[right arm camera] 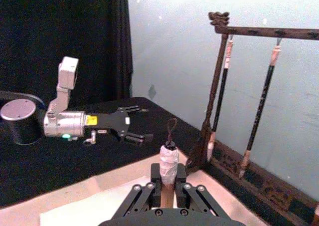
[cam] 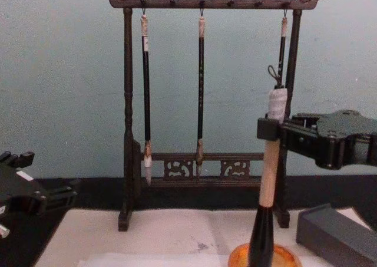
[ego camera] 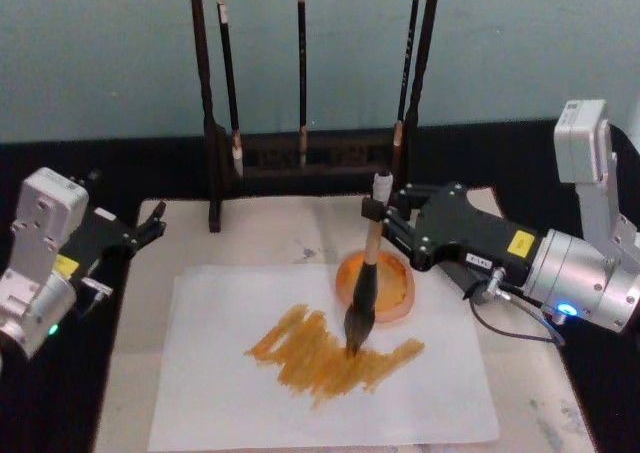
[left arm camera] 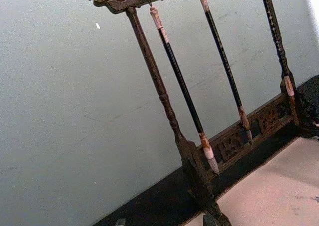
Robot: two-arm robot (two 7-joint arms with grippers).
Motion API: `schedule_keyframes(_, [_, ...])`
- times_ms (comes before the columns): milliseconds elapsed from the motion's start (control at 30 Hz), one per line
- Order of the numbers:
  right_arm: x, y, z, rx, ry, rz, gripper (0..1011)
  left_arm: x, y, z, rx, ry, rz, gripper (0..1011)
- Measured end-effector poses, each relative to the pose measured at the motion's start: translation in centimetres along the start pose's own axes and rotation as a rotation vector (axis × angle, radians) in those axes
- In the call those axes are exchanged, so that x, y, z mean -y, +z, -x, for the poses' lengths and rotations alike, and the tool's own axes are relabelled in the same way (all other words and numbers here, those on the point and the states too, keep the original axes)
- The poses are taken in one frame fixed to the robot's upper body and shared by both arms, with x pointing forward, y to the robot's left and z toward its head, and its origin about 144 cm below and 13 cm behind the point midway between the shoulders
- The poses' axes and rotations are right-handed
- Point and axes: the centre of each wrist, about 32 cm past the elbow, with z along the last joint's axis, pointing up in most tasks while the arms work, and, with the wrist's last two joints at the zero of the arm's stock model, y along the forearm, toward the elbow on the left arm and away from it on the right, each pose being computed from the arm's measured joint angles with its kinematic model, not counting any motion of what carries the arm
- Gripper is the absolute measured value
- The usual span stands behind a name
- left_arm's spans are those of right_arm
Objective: Pick up the brush from the inkstone, write on the paper, then place the brush back to its original position.
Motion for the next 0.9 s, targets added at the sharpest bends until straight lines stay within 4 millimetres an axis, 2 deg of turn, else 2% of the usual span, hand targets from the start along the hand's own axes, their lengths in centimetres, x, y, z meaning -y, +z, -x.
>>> schedule_keyframes(467, [0.0,0.1,-0.2,0.007,-0.016,-0.013,163,0.0,0.0,0.0,0.0,0.0,0.0,1010])
schedule_keyframes(900, [-1.4,0.6,0.7,-0.013,0.038,-0.062,163,0.0,0.0,0.0,0.0,0.0,0.0,1010])
